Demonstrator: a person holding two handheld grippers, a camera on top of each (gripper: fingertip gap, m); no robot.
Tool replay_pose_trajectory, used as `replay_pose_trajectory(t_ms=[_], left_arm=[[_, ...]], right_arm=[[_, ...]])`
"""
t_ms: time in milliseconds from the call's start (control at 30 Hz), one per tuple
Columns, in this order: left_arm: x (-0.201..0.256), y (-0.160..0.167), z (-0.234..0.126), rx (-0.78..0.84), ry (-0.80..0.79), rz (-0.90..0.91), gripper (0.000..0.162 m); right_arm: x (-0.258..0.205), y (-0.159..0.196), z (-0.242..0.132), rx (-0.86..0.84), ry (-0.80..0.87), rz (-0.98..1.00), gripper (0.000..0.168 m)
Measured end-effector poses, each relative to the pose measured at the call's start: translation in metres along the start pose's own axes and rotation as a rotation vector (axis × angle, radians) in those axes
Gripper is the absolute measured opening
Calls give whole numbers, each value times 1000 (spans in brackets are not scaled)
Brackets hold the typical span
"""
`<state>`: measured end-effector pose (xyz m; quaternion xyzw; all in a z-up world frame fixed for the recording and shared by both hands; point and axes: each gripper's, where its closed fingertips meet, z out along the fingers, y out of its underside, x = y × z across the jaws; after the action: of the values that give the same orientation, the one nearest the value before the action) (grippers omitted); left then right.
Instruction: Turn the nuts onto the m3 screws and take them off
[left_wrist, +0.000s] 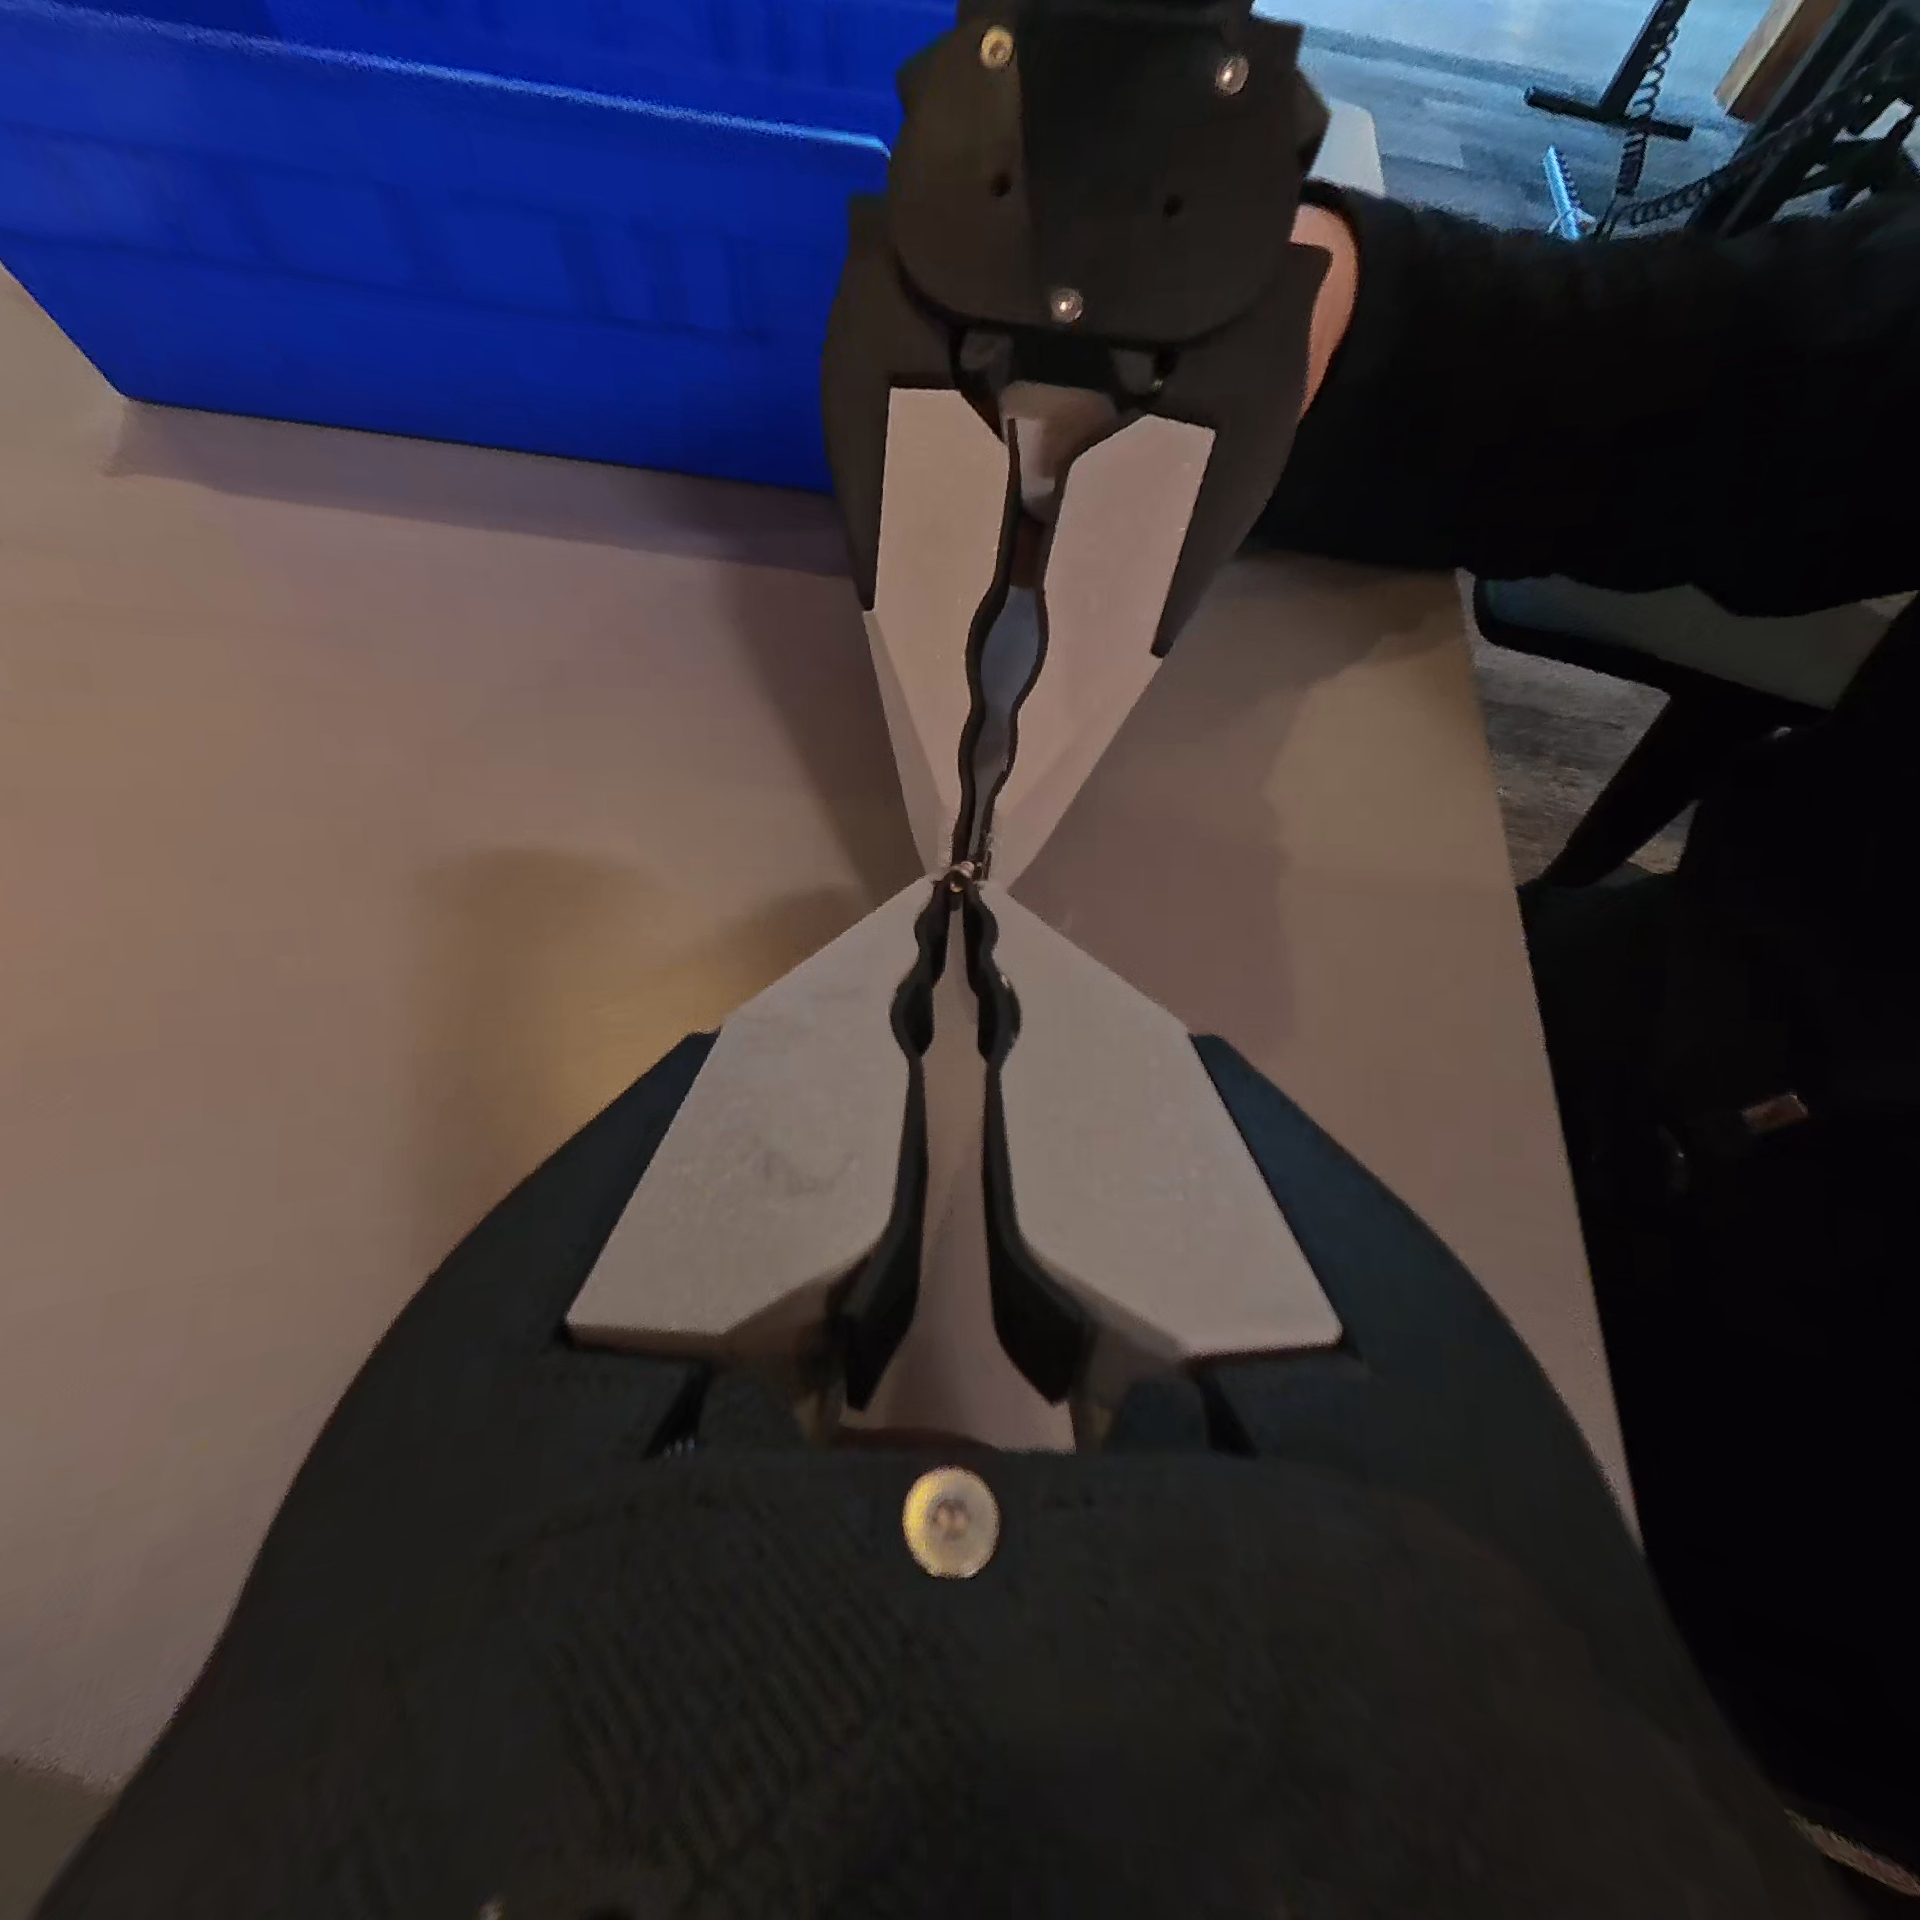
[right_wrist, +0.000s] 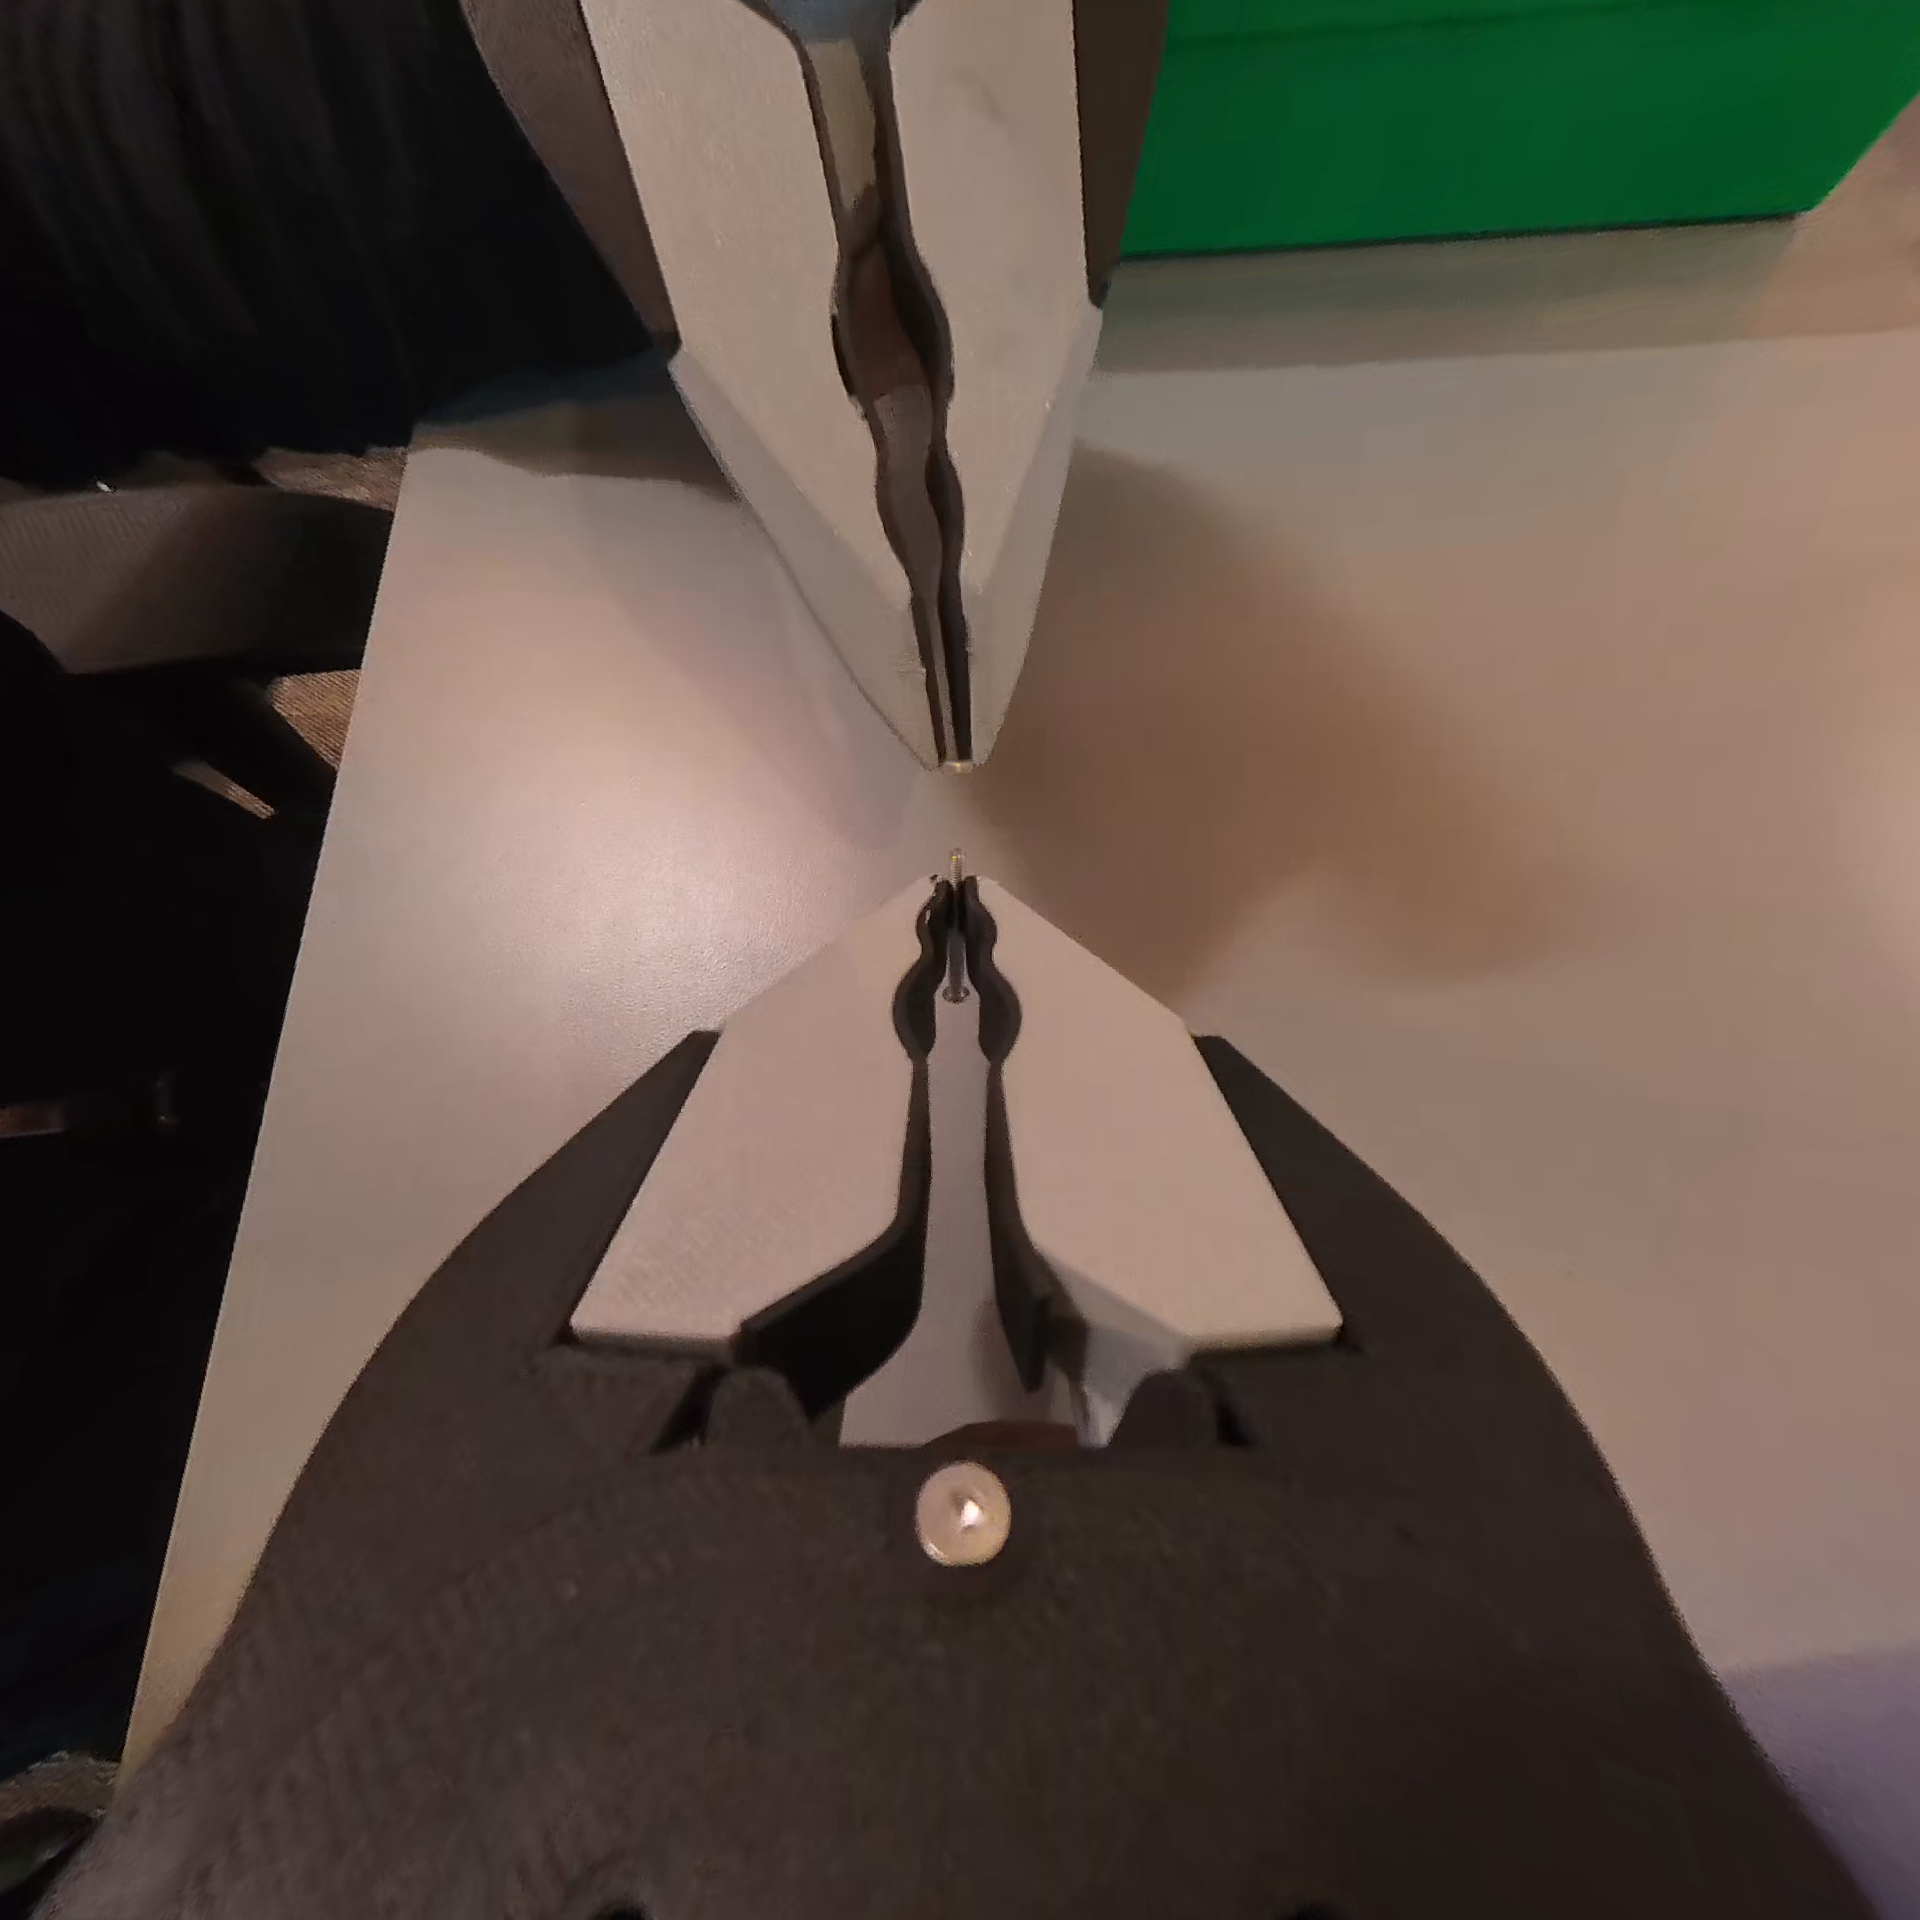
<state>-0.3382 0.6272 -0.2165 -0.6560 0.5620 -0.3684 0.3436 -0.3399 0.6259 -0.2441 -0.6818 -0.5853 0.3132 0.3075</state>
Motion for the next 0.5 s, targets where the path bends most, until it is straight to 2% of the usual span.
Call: replay_pose_trajectory(t_ms=[500], left_arm=[[6,10,10,-29,20,17,1]], right_arm=[[-3,2,7,-16,-1,-12,0]])
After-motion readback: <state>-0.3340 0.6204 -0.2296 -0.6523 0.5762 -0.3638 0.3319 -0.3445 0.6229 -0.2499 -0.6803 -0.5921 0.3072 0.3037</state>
